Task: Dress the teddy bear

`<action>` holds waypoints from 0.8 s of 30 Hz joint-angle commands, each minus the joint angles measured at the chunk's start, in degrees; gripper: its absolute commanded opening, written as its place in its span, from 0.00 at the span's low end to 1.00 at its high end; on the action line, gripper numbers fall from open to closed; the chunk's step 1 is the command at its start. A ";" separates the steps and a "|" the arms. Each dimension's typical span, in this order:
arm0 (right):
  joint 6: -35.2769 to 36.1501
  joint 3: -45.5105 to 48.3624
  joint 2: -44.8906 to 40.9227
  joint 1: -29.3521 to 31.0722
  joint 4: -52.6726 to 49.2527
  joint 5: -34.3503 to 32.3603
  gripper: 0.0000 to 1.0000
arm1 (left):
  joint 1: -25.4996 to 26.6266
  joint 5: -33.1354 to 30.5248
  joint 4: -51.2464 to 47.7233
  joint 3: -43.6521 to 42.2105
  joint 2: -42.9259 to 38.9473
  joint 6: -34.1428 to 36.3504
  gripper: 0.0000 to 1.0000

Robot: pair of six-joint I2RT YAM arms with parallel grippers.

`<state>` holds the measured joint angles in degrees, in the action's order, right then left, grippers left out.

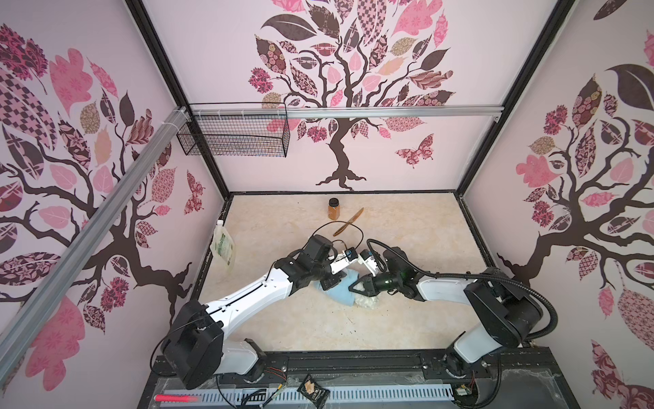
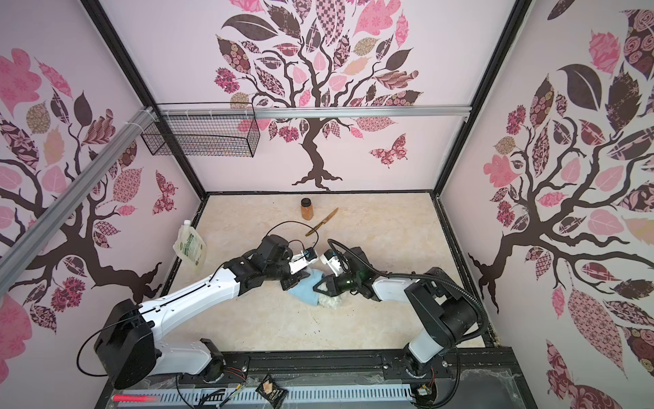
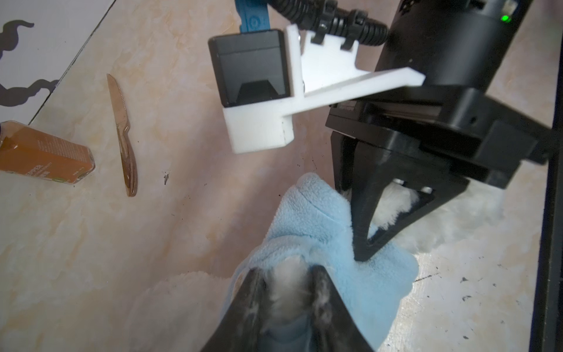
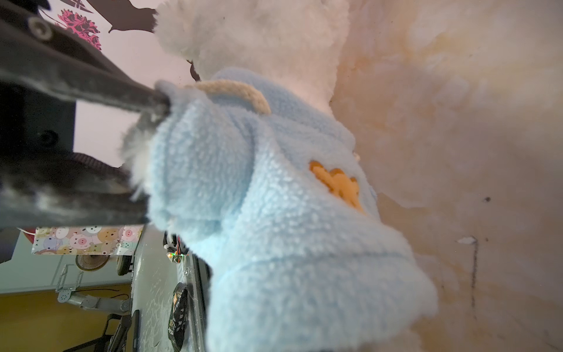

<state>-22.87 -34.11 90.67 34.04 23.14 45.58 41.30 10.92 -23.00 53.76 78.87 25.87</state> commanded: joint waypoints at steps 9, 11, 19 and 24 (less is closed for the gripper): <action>0.53 0.02 0.64 0.06 -0.47 0.58 0.05 | -0.61 -1.01 -5.69 2.62 4.04 -8.18 0.34; 0.54 0.05 0.65 0.13 -0.47 0.53 0.05 | -0.60 0.58 -6.86 2.93 4.67 -6.89 0.26; 0.49 1.49 -0.30 -0.14 -1.44 -3.74 0.03 | -4.54 14.66 -3.31 1.32 -0.74 -12.94 0.00; -2.07 3.72 -0.16 -2.08 -0.73 -6.48 0.02 | -10.62 25.99 19.85 -8.71 -11.86 -31.70 0.00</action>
<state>-23.38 -32.97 90.37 33.76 26.02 44.16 33.26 27.94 -18.46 48.40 72.73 6.50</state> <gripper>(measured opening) 0.147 0.060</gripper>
